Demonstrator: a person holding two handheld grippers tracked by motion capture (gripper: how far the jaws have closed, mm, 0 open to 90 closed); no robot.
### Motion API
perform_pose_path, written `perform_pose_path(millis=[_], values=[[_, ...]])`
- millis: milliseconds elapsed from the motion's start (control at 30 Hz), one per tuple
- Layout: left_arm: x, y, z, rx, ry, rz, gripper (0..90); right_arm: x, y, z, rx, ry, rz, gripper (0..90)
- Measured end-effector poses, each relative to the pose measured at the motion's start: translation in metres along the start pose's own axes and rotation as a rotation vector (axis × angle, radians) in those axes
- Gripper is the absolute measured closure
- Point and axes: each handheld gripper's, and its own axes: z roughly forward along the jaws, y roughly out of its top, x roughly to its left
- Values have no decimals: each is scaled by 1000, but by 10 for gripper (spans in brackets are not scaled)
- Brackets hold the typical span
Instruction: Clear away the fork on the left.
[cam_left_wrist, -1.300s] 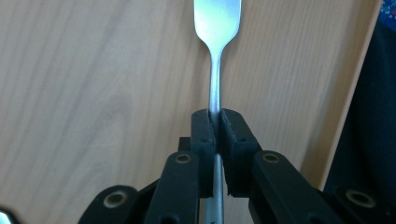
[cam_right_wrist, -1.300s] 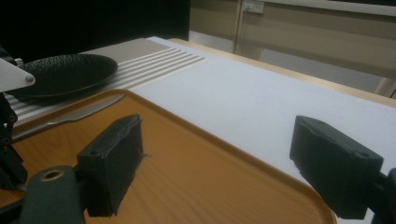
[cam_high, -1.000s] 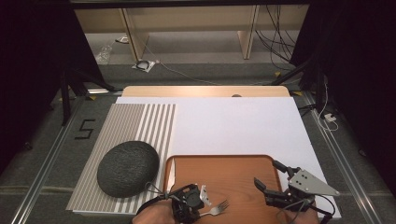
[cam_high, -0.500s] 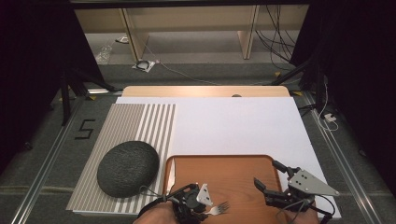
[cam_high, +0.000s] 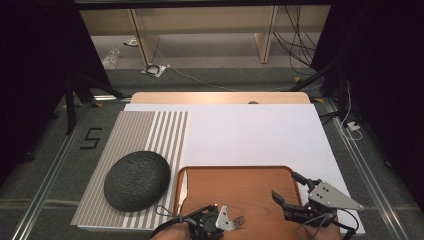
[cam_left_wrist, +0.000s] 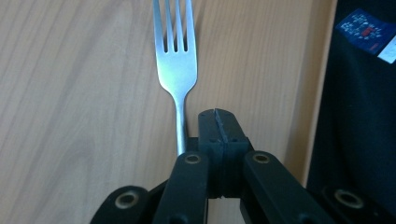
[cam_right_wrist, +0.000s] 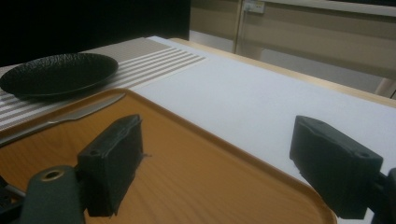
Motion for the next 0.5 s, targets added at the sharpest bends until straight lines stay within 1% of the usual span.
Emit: perform_pose_path(millis=[200, 400, 500], values=[[3, -2, 3, 16, 14, -3, 895, 0, 0, 0, 5, 1, -1, 182], [5, -3, 3, 9, 14, -7, 896, 0, 0, 0, 1, 2, 0, 182], [7, -4, 3, 4, 26, -15, 896, 0, 0, 0, 4, 2, -1, 182]])
